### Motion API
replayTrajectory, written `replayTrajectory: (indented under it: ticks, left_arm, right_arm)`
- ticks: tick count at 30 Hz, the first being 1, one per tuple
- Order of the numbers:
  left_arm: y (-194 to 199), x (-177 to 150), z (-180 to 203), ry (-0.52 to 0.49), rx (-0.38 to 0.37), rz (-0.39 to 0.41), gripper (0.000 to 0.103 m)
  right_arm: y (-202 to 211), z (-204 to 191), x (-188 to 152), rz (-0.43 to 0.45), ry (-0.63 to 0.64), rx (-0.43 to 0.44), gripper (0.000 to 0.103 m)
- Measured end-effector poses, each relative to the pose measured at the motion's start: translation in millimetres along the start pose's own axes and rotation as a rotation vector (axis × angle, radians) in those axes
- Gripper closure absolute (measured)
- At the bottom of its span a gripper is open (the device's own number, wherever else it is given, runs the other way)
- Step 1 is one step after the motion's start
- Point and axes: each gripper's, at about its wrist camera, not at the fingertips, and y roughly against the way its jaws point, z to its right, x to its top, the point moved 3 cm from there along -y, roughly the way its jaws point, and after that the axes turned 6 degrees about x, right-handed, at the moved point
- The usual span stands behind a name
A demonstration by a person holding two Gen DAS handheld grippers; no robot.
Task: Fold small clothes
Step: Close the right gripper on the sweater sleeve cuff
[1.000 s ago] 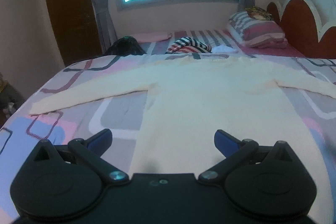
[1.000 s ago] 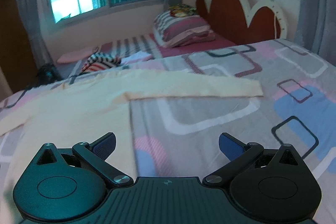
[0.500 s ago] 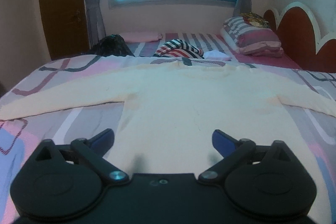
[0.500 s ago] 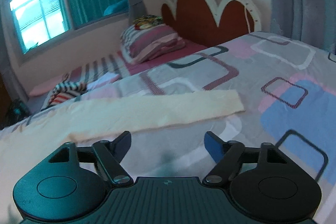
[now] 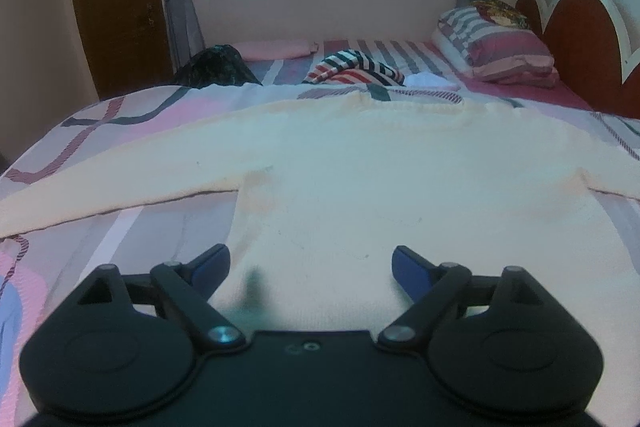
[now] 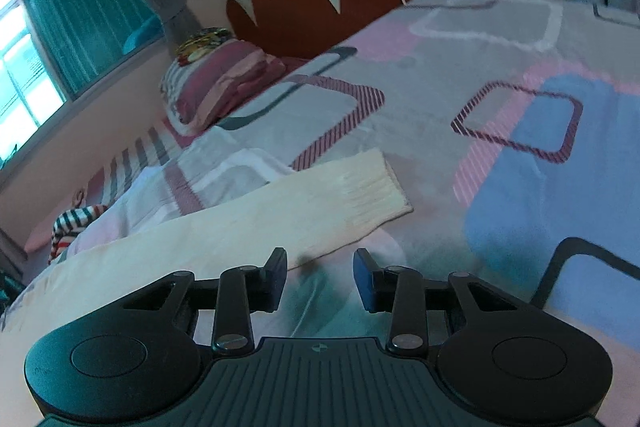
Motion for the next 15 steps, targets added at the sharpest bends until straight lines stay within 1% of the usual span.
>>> replayTrajectory:
  ticks: [3, 9, 10, 11, 12, 13, 14, 15]
  left_arm:
    - [-4, -1, 0, -0.001, 0.005, -0.008, 0.013]
    - [-18, 5, -11, -0.005, 0.015, -0.028, 0.012]
    - [-20, 6, -14, -0.005, 0.016, -0.032, 0.012]
    - [-23, 7, -17, -0.004, 0.017, -0.039, 0.012]
    - [-26, 8, -19, -0.003, 0.014, -0.047, 0.012]
    - [-28, 8, -23, -0.001, 0.016, -0.054, 0.012]
    - [-29, 8, -25, -0.001, 0.019, -0.057, 0.012]
    - [-30, 8, -28, -0.004, 0.019, -0.060, 0.013]
  right_arm:
    - [-9, 12, 0, -0.005, -0.070, 0.012, 0.065]
    - [-17, 19, 10, 0.022, -0.126, 0.032, 0.067]
    - [-19, 20, 13, 0.017, -0.134, 0.030, 0.072]
    - [-20, 21, 15, 0.013, -0.138, 0.025, 0.079]
    - [-22, 21, 17, 0.008, -0.142, 0.021, 0.083]
    - [-23, 23, 18, 0.005, -0.146, 0.017, 0.094]
    - [-23, 24, 19, 0.002, -0.144, 0.011, 0.101]
    - [-24, 23, 20, 0.001, -0.128, 0.005, 0.101]
